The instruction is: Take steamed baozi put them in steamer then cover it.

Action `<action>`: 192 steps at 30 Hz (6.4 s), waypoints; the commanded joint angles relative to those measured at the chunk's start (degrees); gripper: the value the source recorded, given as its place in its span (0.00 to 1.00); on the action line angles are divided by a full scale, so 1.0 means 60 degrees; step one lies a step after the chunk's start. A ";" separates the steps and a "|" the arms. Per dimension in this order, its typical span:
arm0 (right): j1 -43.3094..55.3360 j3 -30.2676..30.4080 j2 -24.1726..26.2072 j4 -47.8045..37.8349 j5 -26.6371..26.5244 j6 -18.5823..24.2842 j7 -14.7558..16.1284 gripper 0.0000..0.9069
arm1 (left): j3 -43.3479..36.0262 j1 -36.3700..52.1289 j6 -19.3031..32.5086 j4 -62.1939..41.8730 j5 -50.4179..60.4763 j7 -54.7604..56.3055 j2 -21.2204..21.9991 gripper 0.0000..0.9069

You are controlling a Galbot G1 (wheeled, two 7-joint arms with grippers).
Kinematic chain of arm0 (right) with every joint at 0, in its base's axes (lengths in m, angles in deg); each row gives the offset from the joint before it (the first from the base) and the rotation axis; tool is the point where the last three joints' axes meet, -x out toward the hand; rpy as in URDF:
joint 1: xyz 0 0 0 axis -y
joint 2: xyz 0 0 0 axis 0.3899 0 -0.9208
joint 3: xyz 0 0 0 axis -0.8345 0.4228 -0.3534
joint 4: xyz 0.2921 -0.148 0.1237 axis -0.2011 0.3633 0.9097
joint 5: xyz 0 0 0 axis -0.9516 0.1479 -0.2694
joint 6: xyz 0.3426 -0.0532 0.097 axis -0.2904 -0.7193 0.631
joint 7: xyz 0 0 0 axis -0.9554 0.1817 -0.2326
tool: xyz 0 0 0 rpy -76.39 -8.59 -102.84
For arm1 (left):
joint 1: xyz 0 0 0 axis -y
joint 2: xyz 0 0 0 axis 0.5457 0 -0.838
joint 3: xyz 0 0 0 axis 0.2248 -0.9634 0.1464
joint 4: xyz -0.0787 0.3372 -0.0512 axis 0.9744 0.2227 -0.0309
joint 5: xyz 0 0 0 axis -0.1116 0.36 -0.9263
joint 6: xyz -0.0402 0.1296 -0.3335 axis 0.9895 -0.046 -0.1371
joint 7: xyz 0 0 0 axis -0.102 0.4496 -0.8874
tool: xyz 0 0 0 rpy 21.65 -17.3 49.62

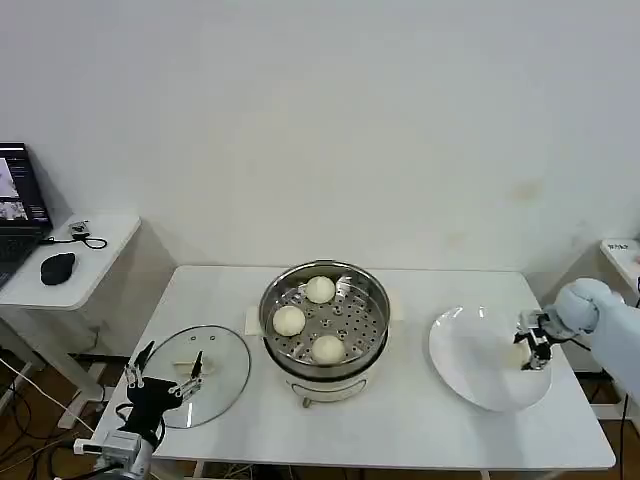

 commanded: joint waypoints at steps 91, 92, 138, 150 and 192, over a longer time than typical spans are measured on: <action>0.6884 0.7153 -0.3762 0.3502 -0.7752 -0.5799 -0.2447 1.00 | 0.0181 0.0168 0.0016 0.0149 0.0115 0.0020 -0.0037 1.00; 0.7002 0.7123 -0.3606 0.3677 -0.7801 -0.5794 -0.2514 1.00 | 0.0178 0.0170 0.0014 0.0149 0.0113 0.0019 -0.0038 1.00; -1.3188 -1.4795 -0.6857 0.8613 -0.5599 0.0985 -0.8279 1.00 | 0.0060 -0.0045 0.1645 -0.2055 1.0480 0.0960 -0.0595 1.00; -1.3333 -1.4558 -0.7063 0.8914 -0.5560 0.0781 -0.8243 1.00 | -0.0490 0.0781 0.1649 -0.3271 1.1592 0.1111 -0.0768 1.00; -1.3773 -1.4438 -0.7414 0.8963 -0.5151 0.1096 -0.8203 1.00 | -0.1471 0.3765 0.1595 -0.6078 1.1891 0.0953 -0.0781 0.28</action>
